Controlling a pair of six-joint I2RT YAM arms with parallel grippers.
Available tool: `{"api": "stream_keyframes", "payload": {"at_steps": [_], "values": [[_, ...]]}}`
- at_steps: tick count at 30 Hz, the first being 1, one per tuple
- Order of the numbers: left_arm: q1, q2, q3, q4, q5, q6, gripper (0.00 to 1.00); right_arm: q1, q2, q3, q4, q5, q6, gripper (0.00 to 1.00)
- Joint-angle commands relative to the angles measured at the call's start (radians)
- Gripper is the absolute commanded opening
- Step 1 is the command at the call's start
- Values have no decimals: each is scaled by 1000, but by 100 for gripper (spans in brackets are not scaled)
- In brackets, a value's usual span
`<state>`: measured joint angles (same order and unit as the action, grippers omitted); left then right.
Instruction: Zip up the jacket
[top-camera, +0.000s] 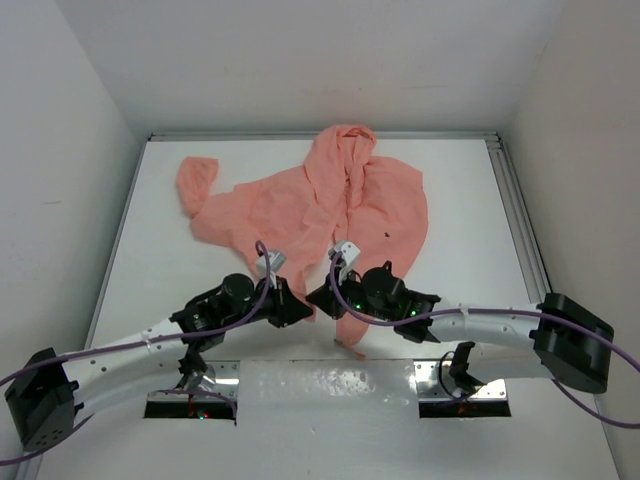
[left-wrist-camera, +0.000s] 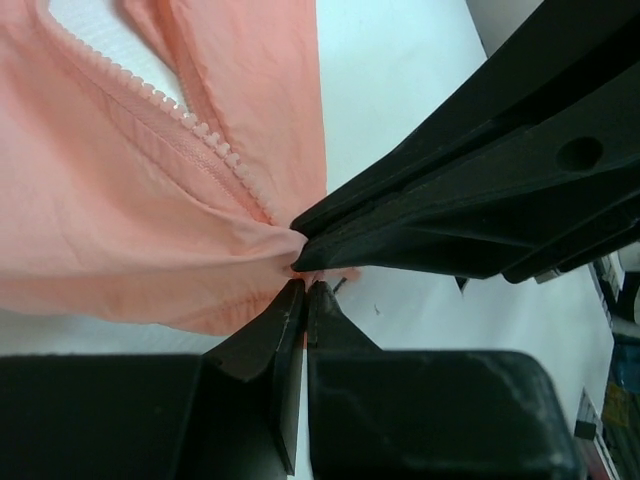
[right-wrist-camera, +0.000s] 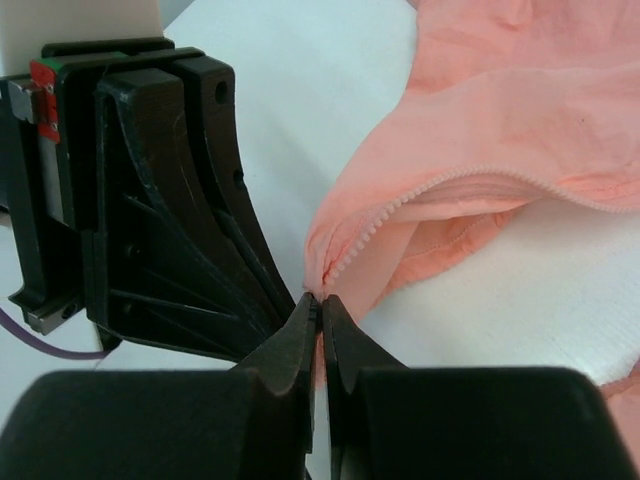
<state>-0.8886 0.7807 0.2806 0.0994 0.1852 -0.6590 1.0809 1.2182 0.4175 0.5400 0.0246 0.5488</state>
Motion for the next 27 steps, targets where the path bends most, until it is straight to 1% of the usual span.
{"api": "stream_keyframes", "payload": {"at_steps": [1,2,3,4,5,7,8,10,11,12,13,15,16,21,27], "values": [[7,-49,-26,91,-65,4,0,-7,-20,82,-44,18,-12,4],[7,-70,-44,112,-125,7,0,-6,-29,108,-114,27,-13,12],[7,-93,-66,134,-160,21,0,-7,-55,119,-147,40,-12,22],[7,-148,-110,175,-200,30,0,-6,-72,124,-179,70,-12,46],[7,-178,-127,192,-284,41,0,-6,-92,130,-240,86,-12,56],[7,-248,-149,223,-360,76,0,-6,-158,126,-332,145,-3,70],[7,-264,-149,232,-372,88,0,-6,-183,116,-357,161,2,73],[7,-282,-136,249,-375,122,0,-6,-249,80,-408,184,29,73],[7,-281,-129,249,-377,131,0,-4,-265,72,-431,192,40,70],[7,-278,-117,249,-375,128,0,-6,-284,67,-460,193,62,61],[7,-279,-113,261,-366,125,0,-6,-290,63,-513,186,74,36],[7,-285,-115,307,-346,111,0,-3,-295,52,-537,166,111,8],[7,-287,-116,322,-336,104,0,-4,-296,37,-575,153,123,0],[7,-284,-113,359,-313,102,0,-1,-275,10,-632,129,184,0],[7,-296,-130,382,-282,124,0,33,-198,6,-650,165,226,0]]}}
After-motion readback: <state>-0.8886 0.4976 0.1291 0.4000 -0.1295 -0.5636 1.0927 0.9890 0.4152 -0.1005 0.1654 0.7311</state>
